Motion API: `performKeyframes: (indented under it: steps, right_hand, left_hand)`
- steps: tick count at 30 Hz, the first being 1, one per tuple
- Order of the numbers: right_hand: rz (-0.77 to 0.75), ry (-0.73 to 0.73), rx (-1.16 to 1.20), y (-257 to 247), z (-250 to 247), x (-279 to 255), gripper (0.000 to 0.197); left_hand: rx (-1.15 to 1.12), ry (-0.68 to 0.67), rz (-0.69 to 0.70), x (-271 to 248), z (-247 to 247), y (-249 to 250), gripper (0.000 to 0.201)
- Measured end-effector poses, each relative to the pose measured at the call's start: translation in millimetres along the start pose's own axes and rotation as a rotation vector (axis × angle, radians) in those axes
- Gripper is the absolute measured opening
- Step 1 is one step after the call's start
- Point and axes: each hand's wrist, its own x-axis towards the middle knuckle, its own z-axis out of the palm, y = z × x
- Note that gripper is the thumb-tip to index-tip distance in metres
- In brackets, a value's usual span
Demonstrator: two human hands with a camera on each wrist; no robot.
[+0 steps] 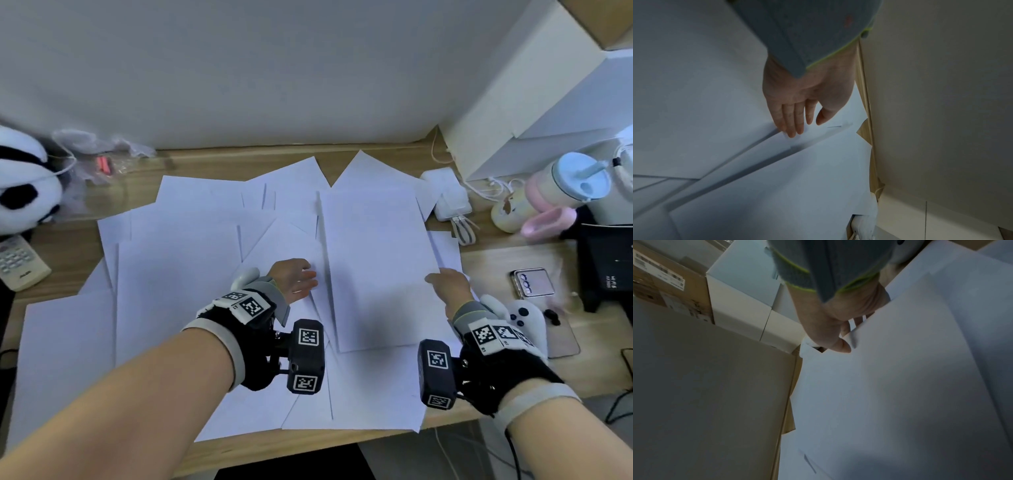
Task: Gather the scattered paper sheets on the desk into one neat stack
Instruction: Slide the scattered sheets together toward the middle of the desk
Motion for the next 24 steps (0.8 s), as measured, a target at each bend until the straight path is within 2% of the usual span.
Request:
performKeyframes:
  steps: [4,5,9,12,14,16,19,21,24]
  right_hand:
    - [-0.004,-0.049,0.214,2,-1,7,0.052]
    - [-0.014,-0.086,0.237,3,-1,6,0.05]
    - [-0.048,-0.281,0.281,2,7,7,0.018]
    - [0.027,-0.471,0.28,3,11,-8,0.026]
    - [0.076,-0.541,0.198,8,14,-16,0.016]
    - [0.091,-0.486,0.177,14,17,-15,0.01]
    - [0.006,-0.204,0.175,23,18,1,0.011]
    - [-0.026,-0.091,0.168,24,14,8,0.025]
    - [0.009,0.005,0.083,28,6,18,0.039]
  left_hand:
    - [0.022,-0.025,-0.003,5,10,0,0.023]
    - [0.027,-0.037,0.004,5,13,0,0.023]
    - [0.136,-0.035,0.032,8,23,0,0.02]
    - [0.349,0.07,0.085,14,21,1,0.011]
    - [0.409,0.121,0.102,18,13,2,0.022]
    - [0.433,0.145,0.106,22,3,3,0.027]
    - [0.419,0.202,0.122,21,-13,4,0.037]
    - [0.416,0.259,0.124,21,-25,5,0.042]
    - [0.451,0.32,0.121,21,-43,4,0.025]
